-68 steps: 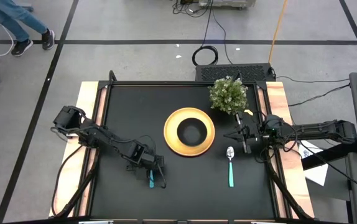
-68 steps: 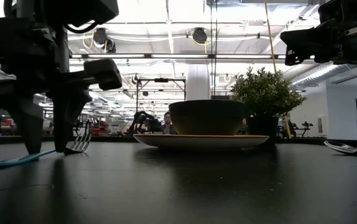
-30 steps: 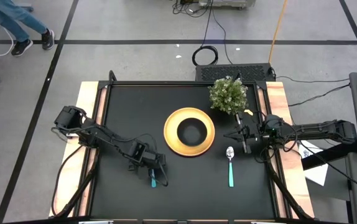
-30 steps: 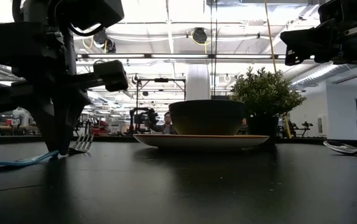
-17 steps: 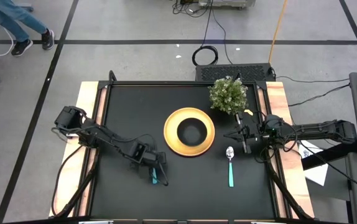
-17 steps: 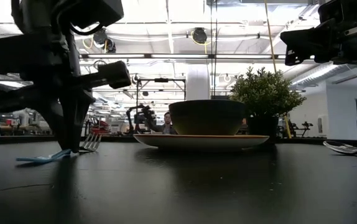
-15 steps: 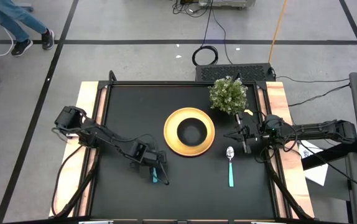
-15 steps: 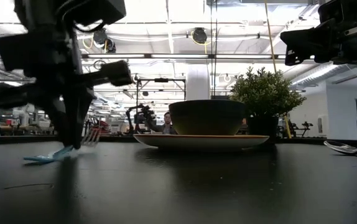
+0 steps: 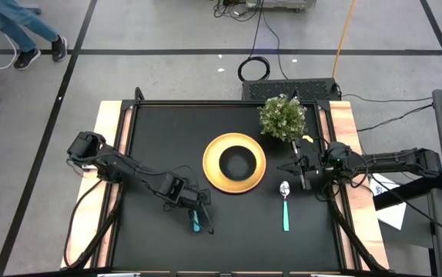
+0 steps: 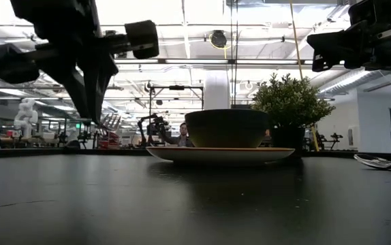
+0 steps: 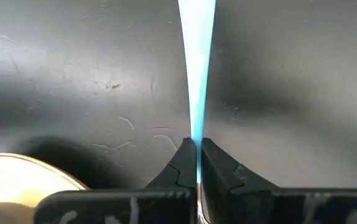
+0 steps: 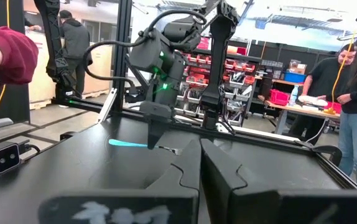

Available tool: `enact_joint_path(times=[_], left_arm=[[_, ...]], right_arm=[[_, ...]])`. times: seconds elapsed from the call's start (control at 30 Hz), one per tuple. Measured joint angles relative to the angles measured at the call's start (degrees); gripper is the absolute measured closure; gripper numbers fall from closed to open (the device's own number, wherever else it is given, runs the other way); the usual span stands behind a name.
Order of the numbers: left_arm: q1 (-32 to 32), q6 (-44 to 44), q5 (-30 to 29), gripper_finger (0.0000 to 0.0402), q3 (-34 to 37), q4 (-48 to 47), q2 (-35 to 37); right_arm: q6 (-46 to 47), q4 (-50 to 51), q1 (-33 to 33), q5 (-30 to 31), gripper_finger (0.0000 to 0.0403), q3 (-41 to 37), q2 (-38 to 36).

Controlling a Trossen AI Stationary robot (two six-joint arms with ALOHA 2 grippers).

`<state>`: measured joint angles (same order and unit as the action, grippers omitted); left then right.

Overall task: Set table place
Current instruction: Put the blue fork on the yellow plate to the left of the black bowl

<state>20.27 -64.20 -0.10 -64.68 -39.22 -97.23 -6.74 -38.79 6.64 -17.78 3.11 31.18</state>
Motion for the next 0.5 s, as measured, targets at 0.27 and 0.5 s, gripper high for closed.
enact_joint_path(times=[0.27,0.5], left_arm=[[-0.50,-1.22,-1.25,0.0396,-1.90,1.78,3.07],[-2.94,-1.03,0.00,0.0396,-1.90,3.10,6.80]], right_arm=[[0.02,-0.02,0.00,-0.02,0.0403,-0.02,0.00],[0.04,-0.18,0.01,-0.02,0.0403,0.00,0.02]])
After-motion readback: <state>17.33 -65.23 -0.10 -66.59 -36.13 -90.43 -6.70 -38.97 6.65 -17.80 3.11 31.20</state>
